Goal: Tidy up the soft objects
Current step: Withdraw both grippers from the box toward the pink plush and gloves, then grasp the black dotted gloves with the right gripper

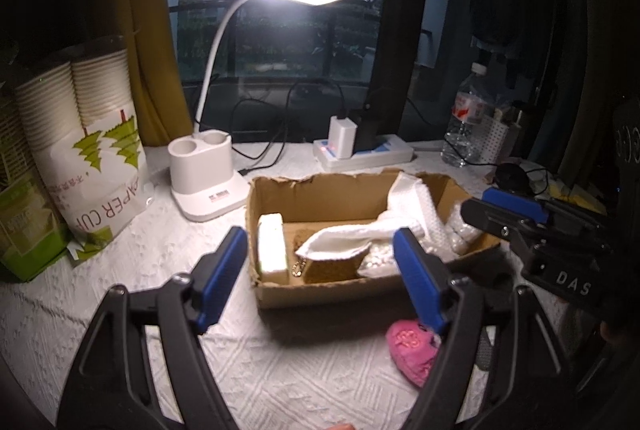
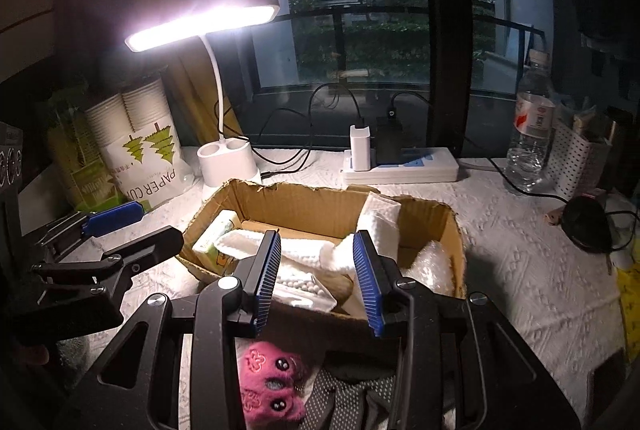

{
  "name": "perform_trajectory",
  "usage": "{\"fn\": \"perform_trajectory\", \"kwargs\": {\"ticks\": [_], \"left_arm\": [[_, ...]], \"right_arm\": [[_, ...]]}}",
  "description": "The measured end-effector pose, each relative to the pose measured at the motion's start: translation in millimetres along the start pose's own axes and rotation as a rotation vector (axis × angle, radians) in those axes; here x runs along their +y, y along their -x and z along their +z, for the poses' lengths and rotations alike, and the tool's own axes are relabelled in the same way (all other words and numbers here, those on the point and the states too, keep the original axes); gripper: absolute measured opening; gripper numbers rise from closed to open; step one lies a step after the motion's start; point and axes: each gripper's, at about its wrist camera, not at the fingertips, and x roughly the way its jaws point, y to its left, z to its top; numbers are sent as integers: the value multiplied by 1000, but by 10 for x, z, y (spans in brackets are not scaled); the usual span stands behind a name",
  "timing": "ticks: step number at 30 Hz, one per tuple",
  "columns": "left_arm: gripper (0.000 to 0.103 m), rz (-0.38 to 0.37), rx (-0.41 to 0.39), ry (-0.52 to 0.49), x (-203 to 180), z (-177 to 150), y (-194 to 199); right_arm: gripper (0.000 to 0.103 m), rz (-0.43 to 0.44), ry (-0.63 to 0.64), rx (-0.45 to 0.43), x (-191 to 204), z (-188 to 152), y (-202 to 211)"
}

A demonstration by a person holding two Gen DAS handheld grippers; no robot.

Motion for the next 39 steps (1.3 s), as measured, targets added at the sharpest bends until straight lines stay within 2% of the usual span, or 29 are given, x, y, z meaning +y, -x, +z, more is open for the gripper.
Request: {"fn": "perform_trajectory", "kwargs": {"ticks": [19, 35, 36, 37, 39], "left_arm": [[76, -19, 34, -18, -235, -261, 91], [76, -40, 100, -43, -419, -508, -25], [76, -42, 104, -45, -430, -517, -35], [76, -44, 106, -46, -437, -523, -42], [76, -46, 113, -48, -448, -538, -61]], "right_arm": [[40, -38, -45, 21, -154, -355, 215], [41, -63, -97, 95, -337, -703, 135], [45, -62, -101, 106, -353, -722, 113], [58, -58, -107, 115, -368, -736, 93], [71, -52, -123, 128, -400, -765, 57]]}}
